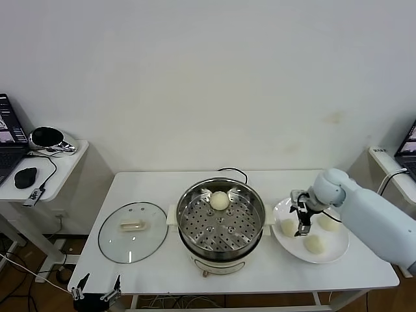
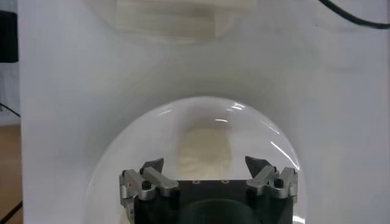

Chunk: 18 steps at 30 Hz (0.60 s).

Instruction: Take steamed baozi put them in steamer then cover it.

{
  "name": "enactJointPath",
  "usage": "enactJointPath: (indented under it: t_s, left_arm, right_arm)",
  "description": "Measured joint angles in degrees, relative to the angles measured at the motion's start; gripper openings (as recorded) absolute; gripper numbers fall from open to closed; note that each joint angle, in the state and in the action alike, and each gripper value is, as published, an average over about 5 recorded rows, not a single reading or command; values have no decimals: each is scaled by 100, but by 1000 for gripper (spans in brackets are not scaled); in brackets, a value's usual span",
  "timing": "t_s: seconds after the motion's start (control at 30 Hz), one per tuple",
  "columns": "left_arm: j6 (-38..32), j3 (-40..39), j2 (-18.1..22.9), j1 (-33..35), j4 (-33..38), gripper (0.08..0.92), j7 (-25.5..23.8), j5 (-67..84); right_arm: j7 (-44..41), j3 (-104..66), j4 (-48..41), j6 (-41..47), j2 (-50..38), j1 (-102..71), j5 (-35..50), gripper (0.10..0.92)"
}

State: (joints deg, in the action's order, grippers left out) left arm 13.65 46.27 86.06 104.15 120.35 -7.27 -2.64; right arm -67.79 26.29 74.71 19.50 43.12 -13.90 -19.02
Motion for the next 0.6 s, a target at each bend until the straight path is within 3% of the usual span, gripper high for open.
enactJointPath:
  t_s: [0.6]
  left_arm:
    - [-11,4,5,21,-57,823,5,-22]
  right_arm:
    - [179,-171,-365,-147,266,-184,-334,823]
